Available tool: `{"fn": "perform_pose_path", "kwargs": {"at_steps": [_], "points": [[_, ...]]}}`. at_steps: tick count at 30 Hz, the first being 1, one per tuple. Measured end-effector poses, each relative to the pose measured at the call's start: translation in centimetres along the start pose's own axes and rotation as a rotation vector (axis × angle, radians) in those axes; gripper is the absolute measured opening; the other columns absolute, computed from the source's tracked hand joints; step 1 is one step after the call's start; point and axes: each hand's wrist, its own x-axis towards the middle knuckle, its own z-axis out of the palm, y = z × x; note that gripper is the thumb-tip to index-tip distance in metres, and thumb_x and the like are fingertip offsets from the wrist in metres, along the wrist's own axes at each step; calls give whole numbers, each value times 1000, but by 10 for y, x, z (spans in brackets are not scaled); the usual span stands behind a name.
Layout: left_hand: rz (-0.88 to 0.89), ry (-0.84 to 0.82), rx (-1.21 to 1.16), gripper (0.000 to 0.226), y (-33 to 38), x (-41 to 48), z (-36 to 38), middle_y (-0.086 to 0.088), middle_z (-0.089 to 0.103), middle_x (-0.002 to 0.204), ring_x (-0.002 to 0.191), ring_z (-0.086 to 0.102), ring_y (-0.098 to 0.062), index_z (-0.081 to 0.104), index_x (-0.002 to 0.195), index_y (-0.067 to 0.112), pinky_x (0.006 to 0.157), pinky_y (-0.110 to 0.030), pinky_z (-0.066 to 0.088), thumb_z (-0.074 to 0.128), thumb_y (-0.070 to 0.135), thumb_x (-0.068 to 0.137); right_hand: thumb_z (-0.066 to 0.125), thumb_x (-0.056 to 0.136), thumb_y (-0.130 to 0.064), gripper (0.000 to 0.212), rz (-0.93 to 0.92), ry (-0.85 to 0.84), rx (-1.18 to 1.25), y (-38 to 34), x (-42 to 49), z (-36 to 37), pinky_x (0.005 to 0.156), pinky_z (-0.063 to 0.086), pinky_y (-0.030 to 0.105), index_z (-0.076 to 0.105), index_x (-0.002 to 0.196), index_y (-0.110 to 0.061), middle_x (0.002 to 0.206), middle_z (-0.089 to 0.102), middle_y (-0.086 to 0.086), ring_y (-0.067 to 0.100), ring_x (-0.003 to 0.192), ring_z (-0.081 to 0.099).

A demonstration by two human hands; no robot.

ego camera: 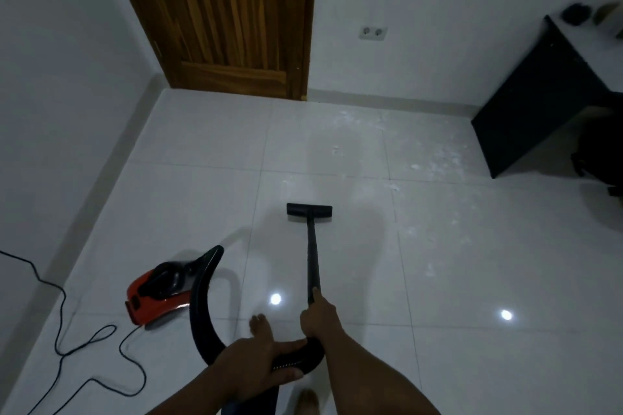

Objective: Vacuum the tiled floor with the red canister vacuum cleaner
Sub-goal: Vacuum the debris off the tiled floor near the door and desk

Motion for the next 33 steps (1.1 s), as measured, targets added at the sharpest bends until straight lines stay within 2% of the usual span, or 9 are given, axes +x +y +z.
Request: {"fn": "perform_pose_path", "kwargs": {"at_steps": [2,4,6,7,13,16,19,23,33], "points": [[41,-14,43,90,14,-11,18,-27,15,161,133,50,-29,-10,149,56,109,-37,43,24,96,76,43,96,-7,71,13,-1,1,23,-21,2,92,46,23,9,157,-19,146,44,13,22,120,54],[129,-16,67,60,36,-31,29,-18,35,157,135,48,-32,3,140,71,113,-37,37,31,83,88,43,96,-8,71,13,6,3,46,-44,4,88,45,21,8,157,-18,142,48,12,22,117,55],[186,11,47,46,50,-47,36,0,62,137,120,61,-17,14,131,80,104,-29,43,33,81,89,42,96,-9,71,31,31,5,66,-57,11,87,46,22,8,157,-19,139,50,13,22,116,56],[205,21,48,45,55,-57,44,6,66,130,113,64,-12,15,127,83,100,-27,46,30,86,84,41,95,-9,71,51,45,6,75,-66,15,88,47,23,9,157,-20,140,49,13,24,116,56],[231,-55,121,63,60,-87,83,3,71,117,104,67,-15,16,129,80,94,-36,52,13,97,69,39,97,-9,67,105,88,70,117,-109,40,83,44,21,10,157,-19,144,46,13,24,119,55],[244,-85,177,76,64,-109,104,4,70,121,106,66,-15,25,143,65,96,-36,51,20,92,72,42,97,-10,69,120,80,108,139,-130,61,85,45,21,10,157,-17,144,46,13,24,119,55],[258,-90,229,70,59,-133,131,3,71,117,104,67,-16,29,145,61,94,-35,51,26,87,79,54,94,-14,77,142,68,129,164,-156,88,87,48,19,9,157,-17,144,47,10,21,118,56],[269,-98,253,62,50,-162,167,-2,72,111,99,67,-19,33,146,55,92,-37,51,34,79,89,50,98,-19,71,149,66,131,187,-186,124,79,39,15,11,157,-17,146,45,9,21,122,54],[272,-101,231,79,38,-201,210,-2,71,105,97,67,-19,28,146,57,91,-38,52,16,90,75,47,98,-18,69,184,-16,102,211,-214,164,95,42,23,11,157,-16,151,38,11,25,130,47]]}}
